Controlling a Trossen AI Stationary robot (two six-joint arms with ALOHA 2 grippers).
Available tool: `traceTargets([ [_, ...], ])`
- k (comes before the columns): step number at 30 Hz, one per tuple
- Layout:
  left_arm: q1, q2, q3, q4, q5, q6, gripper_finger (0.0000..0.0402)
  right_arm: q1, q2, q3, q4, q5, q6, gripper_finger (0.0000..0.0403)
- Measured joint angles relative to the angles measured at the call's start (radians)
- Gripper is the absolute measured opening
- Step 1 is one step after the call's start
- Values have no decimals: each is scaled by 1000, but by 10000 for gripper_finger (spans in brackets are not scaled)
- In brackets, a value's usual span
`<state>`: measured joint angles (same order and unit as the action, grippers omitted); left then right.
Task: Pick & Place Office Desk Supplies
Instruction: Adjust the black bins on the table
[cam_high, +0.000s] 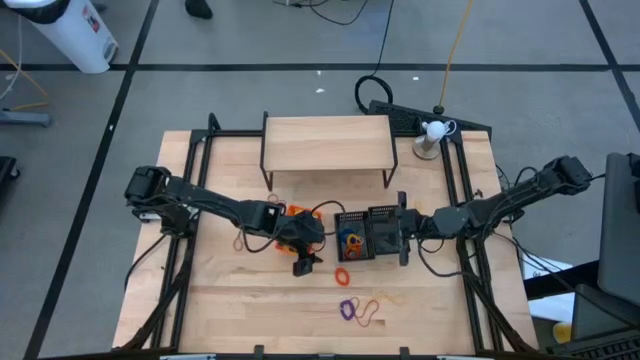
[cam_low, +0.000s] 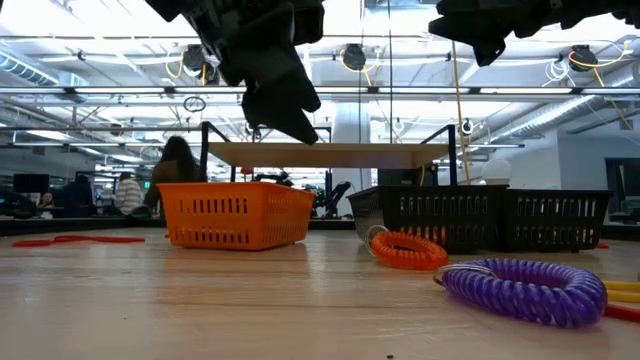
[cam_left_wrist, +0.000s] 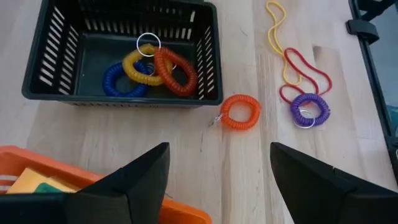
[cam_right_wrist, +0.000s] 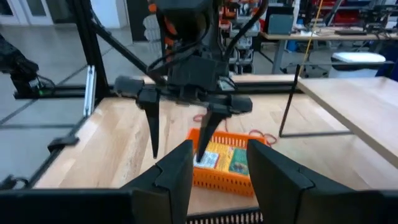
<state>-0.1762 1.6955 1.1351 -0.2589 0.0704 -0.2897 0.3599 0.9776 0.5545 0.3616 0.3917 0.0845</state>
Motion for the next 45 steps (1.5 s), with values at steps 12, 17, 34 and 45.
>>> traceTargets([
  [12,-106,-1,0,1,18,-4,278,53,58,0,-73,-214,233,139],
  [17,-177,-1,0,-1,-7,-6,278,173,196,0,-38,-155,390,139],
  [34,-238,-2,0,-142,-126,-11,278,409,646,419,-472,0,751,103],
  [45,-238,-2,0,-141,-125,-9,278,406,747,533,-838,-134,1012,90],
])
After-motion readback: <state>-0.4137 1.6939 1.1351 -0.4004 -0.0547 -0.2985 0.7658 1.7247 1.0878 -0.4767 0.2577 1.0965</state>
